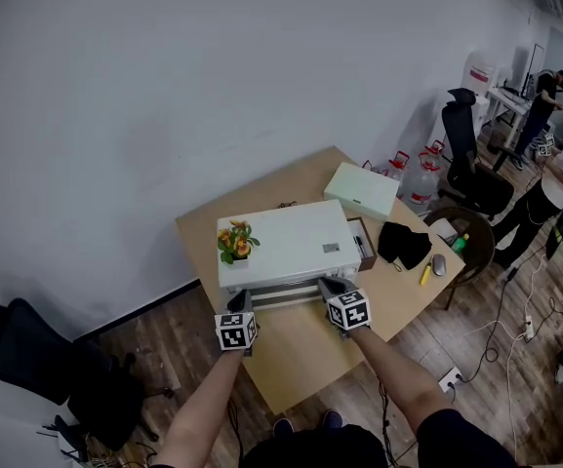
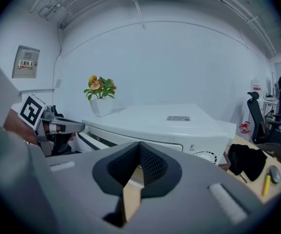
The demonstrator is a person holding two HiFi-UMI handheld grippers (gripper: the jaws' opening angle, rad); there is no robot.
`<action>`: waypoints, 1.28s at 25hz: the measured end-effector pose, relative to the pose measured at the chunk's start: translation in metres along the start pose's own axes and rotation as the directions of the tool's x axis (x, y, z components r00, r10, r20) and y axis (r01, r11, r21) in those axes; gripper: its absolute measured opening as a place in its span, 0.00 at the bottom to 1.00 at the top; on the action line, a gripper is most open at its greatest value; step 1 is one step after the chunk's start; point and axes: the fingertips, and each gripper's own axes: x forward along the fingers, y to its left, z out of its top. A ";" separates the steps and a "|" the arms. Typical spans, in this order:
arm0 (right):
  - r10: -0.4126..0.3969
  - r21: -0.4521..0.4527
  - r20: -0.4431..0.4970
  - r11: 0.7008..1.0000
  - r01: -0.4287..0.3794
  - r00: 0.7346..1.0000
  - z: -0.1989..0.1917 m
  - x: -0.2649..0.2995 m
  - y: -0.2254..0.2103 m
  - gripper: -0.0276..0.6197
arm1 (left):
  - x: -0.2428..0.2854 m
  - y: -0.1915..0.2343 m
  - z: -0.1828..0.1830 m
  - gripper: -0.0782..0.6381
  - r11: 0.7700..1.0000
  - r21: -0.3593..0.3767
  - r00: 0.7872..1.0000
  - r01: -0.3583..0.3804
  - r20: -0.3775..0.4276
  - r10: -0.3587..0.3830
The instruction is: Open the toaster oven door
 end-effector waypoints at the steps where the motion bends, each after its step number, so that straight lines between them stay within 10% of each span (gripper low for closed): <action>1: -0.001 -0.002 0.006 1.000 0.001 1.000 -0.001 -0.001 0.000 0.06 | 0.000 -0.002 -0.001 0.10 1.000 0.013 1.000 0.003 -0.002 -0.003; 32: 0.063 0.019 0.055 0.998 -0.065 0.996 -0.029 -0.033 0.020 0.06 | -0.038 -0.016 -0.029 0.10 0.999 0.034 0.997 0.016 0.079 -0.019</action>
